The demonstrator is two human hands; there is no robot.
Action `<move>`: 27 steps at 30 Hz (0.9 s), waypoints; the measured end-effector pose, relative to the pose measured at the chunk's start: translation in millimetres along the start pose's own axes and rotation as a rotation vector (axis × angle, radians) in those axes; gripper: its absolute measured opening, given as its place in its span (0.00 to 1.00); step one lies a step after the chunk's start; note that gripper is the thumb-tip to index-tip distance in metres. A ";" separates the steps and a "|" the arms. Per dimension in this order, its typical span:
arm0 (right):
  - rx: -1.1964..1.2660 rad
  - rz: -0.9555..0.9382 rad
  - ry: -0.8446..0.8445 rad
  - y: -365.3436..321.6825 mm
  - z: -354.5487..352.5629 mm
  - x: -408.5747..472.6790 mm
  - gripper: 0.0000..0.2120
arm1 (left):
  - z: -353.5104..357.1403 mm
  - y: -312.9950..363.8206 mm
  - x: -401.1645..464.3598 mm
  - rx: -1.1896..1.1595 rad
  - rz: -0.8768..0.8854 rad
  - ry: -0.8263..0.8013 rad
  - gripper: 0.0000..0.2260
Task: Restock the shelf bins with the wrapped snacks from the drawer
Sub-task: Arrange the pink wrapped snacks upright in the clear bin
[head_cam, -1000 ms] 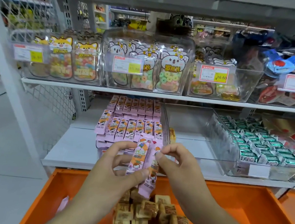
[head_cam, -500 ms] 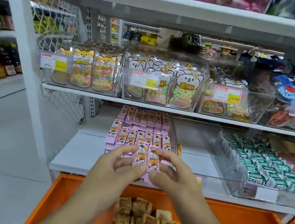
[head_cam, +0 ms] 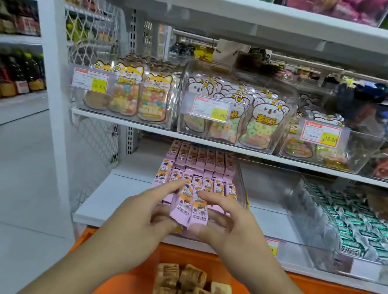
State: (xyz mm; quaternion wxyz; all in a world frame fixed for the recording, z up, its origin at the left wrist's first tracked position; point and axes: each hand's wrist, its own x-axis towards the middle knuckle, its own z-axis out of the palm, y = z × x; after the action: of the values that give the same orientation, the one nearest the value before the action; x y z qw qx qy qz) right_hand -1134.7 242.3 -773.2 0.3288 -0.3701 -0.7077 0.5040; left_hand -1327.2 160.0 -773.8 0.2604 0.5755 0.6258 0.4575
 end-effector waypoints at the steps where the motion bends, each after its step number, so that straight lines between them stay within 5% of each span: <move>1: -0.020 -0.006 0.012 -1.3 1.3 4.4 0.25 | -2.8 -2.3 2.6 0.090 0.049 0.032 0.30; 11: -0.463 -0.130 0.115 0.4 10.8 71.7 0.25 | -21.0 -42.9 71.2 0.564 0.221 0.124 0.27; 19: -0.614 -0.135 0.041 29.4 17.2 100.2 0.27 | -16.2 -76.1 96.9 0.385 0.186 0.068 0.26; 27: -0.681 -0.167 0.029 43.8 23.9 104.3 0.27 | -15.7 -83.8 95.9 0.471 0.163 0.048 0.28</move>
State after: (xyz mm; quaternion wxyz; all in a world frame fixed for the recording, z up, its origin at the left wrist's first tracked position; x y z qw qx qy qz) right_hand -1199.6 329.8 -812.0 0.2364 -0.4064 -0.8584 0.2050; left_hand -1400.4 254.4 -820.6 0.0663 0.6579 0.6727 0.3321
